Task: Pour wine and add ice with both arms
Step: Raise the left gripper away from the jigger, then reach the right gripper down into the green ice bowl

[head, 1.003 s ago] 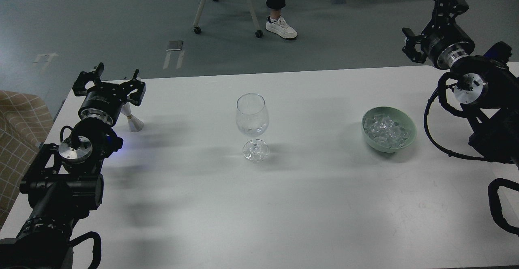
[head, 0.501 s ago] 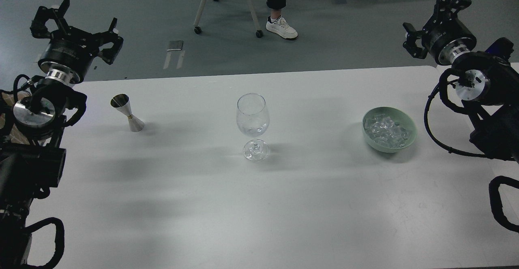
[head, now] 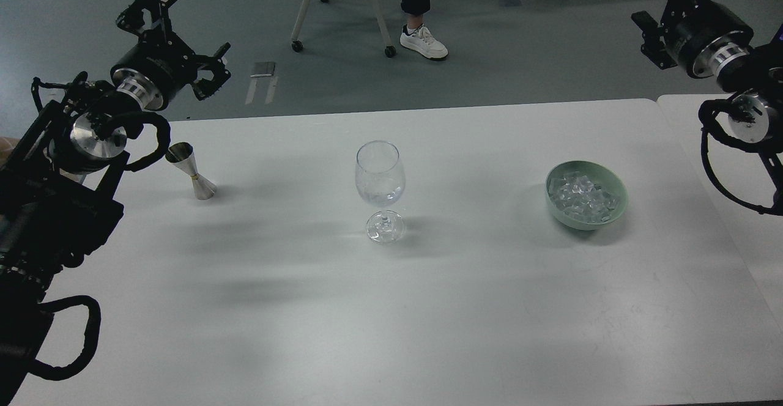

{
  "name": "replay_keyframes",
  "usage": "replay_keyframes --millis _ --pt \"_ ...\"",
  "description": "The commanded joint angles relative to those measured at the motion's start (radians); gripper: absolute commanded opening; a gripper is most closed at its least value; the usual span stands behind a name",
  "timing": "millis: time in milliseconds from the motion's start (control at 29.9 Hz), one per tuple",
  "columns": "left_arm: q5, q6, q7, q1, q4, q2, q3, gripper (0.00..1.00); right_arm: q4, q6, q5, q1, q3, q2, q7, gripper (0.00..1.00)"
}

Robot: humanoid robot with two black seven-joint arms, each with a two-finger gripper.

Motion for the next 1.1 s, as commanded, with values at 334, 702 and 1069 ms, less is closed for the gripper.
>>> replay_keyframes --millis 334,702,1069 --pt "-0.016 -0.038 -0.28 0.018 -0.006 -0.043 0.004 0.97 0.339 -0.01 -0.601 -0.008 -0.1 -0.252 0.031 1.0" --pt "-0.019 -0.032 -0.267 0.015 -0.004 -0.037 0.008 0.97 0.426 0.005 -0.664 0.007 -0.446 -0.464 0.095 1.0" --pt "-0.021 -0.033 -0.268 -0.004 -0.006 -0.043 0.002 0.97 0.434 -0.009 -0.84 -0.019 -0.627 -0.45 0.092 0.83"
